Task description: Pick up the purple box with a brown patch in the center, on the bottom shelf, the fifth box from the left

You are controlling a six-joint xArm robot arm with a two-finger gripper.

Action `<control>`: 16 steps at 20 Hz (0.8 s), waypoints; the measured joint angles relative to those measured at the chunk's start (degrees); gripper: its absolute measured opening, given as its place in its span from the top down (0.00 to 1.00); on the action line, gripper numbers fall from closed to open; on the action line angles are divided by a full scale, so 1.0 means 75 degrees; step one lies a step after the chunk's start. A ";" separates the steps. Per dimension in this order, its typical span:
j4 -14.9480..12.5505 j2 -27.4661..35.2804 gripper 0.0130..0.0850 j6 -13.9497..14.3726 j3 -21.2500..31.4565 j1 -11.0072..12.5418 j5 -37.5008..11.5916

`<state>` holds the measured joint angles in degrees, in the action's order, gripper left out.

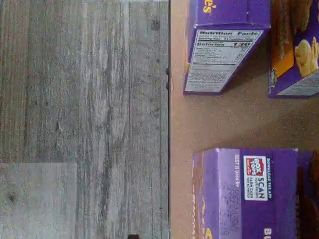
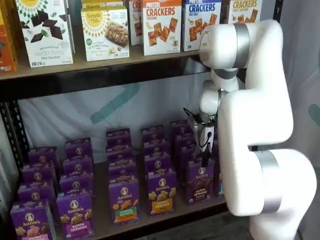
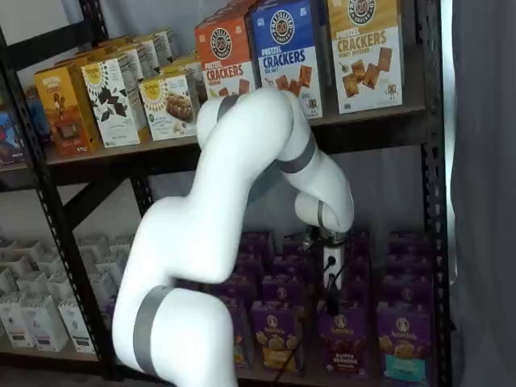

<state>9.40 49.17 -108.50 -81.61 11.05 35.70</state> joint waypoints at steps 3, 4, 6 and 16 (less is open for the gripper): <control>0.0171 -0.0142 0.00 -0.0184 0.0120 0.0046 0.0329; 0.0184 -0.0222 0.00 -0.0211 0.0245 0.0059 0.0332; 0.0197 -0.0362 0.00 -0.0254 0.0462 0.0080 0.0286; 0.0290 -0.0373 0.00 -0.0377 0.0473 0.0124 0.0396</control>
<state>11.58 46.38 -111.32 -78.06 11.98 38.67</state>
